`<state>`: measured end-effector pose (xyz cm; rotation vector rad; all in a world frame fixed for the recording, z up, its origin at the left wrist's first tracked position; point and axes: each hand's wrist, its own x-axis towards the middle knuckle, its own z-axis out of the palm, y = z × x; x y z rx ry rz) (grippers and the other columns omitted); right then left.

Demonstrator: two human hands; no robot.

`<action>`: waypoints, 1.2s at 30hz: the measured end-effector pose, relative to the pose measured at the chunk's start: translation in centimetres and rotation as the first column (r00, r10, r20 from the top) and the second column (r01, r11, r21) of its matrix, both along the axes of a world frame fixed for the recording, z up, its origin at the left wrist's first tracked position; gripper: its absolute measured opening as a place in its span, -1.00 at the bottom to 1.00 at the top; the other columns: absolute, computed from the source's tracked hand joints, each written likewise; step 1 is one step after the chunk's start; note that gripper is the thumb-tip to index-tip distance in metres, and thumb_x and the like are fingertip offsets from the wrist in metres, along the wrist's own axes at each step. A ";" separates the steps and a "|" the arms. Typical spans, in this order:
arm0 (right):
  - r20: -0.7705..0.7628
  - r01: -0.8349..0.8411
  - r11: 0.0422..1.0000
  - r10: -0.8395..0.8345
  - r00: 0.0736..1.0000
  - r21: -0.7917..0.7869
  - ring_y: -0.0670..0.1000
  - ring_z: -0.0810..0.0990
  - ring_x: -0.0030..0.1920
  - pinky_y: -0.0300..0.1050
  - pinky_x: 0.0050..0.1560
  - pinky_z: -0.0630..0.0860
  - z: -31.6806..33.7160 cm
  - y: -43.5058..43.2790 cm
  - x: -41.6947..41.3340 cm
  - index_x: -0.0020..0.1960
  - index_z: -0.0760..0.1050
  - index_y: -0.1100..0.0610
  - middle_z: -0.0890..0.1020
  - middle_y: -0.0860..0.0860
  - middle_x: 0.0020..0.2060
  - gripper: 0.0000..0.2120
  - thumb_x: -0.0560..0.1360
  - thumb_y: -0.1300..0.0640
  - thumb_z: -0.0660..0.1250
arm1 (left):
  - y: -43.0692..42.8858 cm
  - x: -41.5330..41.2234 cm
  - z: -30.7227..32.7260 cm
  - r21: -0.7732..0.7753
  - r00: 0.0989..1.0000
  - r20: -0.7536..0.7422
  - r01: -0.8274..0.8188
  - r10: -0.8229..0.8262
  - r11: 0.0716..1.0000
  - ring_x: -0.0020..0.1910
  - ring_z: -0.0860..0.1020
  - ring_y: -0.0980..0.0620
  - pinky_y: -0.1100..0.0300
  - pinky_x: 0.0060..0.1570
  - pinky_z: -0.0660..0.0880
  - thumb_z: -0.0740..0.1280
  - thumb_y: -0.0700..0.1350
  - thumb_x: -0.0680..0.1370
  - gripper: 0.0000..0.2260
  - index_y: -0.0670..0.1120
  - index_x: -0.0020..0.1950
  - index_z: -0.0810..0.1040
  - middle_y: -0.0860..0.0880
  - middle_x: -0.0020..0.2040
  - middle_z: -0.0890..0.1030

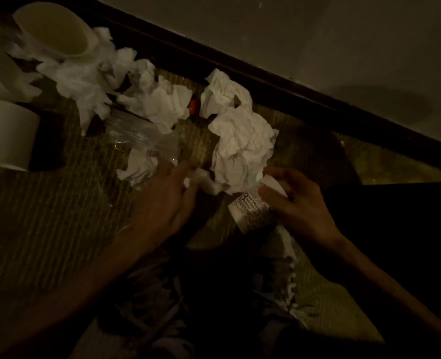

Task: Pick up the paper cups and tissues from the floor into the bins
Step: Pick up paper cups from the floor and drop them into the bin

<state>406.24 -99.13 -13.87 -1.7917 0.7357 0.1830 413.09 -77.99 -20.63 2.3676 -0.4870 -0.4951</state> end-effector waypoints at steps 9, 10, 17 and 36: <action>0.012 0.012 0.995 -0.013 1.000 0.094 -0.12 0.68 -0.14 -0.24 -0.22 0.61 -0.6 0.4 0.4 0.00 0.50 -0.09 0.68 0.03 -0.08 -0.74 0.49 0.26 0.41 | -2.4 -0.5 -3.2 0.255 0.954 0.143 0.223 -0.264 0.941 -0.08 0.63 -0.23 0.07 -0.33 0.47 0.44 0.05 0.50 -0.66 -0.14 0.17 0.60 -0.19 0.10 0.60; 0.026 0.021 0.994 -0.024 0.999 0.108 -0.07 0.68 -0.12 -0.18 -0.17 0.63 -0.3 0.4 0.6 0.01 0.50 -0.07 0.68 0.05 -0.08 -0.74 0.50 0.27 0.40 | -2.3 -0.3 -3.3 0.180 0.967 0.097 0.217 -0.237 0.959 -0.05 0.62 -0.19 0.11 -0.27 0.41 0.37 0.04 0.56 -0.72 -0.13 0.13 0.60 -0.14 0.06 0.59; 0.226 0.067 0.979 -0.110 0.968 0.191 -0.12 0.69 -0.11 -0.23 -0.21 0.61 6.7 -0.5 4.0 0.16 0.50 0.03 0.68 -0.02 -0.07 -0.74 0.50 0.20 0.41 | -3.4 6.2 8.6 -0.322 0.909 -0.402 -0.027 -0.111 0.946 -0.48 0.59 0.14 0.30 -0.48 0.47 0.36 -0.10 0.46 -0.73 0.01 -0.45 0.63 0.02 -0.49 0.59; 0.655 0.306 0.928 -0.096 0.750 -0.214 -0.16 0.67 -0.22 -0.28 -0.21 0.57 29.1 -15.4 -13.5 -0.04 0.61 0.07 0.71 -0.05 -0.25 -0.86 0.41 0.19 0.45 | -23.0 -5.7 43.2 0.044 0.586 0.216 0.794 -0.781 0.607 -0.62 0.28 0.15 0.22 -0.53 0.26 0.42 -0.07 0.43 -0.63 0.07 -0.58 0.48 0.11 -0.66 0.34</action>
